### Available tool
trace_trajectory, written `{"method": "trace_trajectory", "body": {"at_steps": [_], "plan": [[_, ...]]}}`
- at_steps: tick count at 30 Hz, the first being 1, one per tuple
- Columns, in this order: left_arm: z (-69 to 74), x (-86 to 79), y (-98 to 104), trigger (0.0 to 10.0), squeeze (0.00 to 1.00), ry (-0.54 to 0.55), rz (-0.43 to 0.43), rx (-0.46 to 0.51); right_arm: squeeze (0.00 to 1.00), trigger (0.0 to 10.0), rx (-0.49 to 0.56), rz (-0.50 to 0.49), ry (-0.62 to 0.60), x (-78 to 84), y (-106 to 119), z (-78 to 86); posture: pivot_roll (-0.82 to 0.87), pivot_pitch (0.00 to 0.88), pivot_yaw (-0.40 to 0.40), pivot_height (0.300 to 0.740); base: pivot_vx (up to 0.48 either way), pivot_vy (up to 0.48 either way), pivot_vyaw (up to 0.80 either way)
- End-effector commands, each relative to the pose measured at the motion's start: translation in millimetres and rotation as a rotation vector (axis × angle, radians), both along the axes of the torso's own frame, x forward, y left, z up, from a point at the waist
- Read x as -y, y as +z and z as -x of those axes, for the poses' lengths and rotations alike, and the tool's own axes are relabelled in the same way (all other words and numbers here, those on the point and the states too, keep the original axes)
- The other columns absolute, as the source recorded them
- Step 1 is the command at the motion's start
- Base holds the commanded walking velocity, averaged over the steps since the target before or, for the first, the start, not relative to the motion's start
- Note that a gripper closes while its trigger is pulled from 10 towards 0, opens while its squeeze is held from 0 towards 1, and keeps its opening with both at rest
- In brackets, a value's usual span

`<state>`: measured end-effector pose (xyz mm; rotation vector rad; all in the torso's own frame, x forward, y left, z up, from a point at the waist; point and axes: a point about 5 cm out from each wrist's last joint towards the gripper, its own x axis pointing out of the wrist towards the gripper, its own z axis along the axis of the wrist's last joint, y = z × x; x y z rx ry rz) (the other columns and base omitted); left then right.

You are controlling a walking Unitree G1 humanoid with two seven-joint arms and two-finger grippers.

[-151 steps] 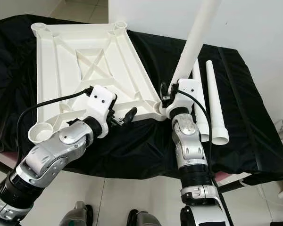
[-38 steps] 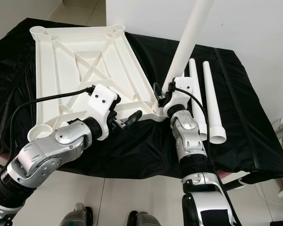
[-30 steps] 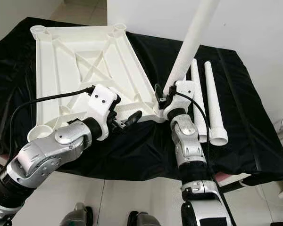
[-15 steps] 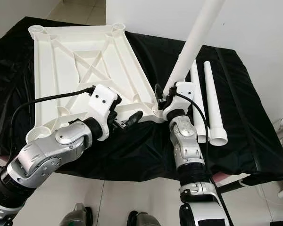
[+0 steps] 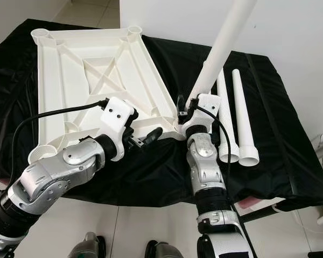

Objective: Building children table

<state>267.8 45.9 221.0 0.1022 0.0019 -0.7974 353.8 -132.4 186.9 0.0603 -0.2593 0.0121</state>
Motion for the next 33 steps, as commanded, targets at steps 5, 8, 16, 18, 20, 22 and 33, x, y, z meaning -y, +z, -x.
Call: {"method": "trace_trajectory", "body": {"at_steps": [5,8,16,18,20,22,33], "plan": [[16.0,11.2,-2,10.0,0.0,-0.273,-0.019,-0.022,0.0,10.0,-0.165,-0.029,-0.109,-0.3,-36,2.3,0.13,0.181,-0.083,0.74,0.0,0.0,0.0],[16.0,11.5,-1,10.0,0.0,-0.273,-0.018,-0.022,0.0,10.0,-0.166,-0.033,-0.12,-1.2,-36,2.2,0.13,0.181,-0.083,0.74,0.0,0.0,0.0],[16.4,12.2,-1,10.0,0.0,-0.272,-0.015,-0.024,0.0,10.0,-0.17,-0.025,-0.2,-4.3,-35,1.0,0.13,0.181,-0.088,0.74,0.0,0.0,0.0],[16.5,12.5,-1,10.0,0.0,-0.272,-0.013,-0.025,0.0,10.0,-0.165,-0.029,-0.236,-3.8,-35,1.3,0.13,0.181,-0.088,0.74,0.0,0.0,0.0],[16.7,12.7,-1,10.0,0.0,-0.273,-0.012,-0.026,0.0,10.0,-0.166,-0.037,-0.257,-4.4,-35,1.1,0.13,0.181,-0.088,0.74,0.0,0.0,0.0],[16.9,12.8,-1,10.0,0.0,-0.273,-0.012,-0.027,0.0,10.0,-0.167,-0.049,-0.276,-5.6,-36,0.6,0.13,0.181,-0.088,0.74,0.0,0.0,0.0],[17.4,13.7,-1,10.0,0.0,-0.278,-0.009,-0.027,0.0,10.0,-0.158,-0.093,-0.332,-15.8,-32,-3.2,0.13,0.182,-0.089,0.74,0.0,0.0,0.0]]}}
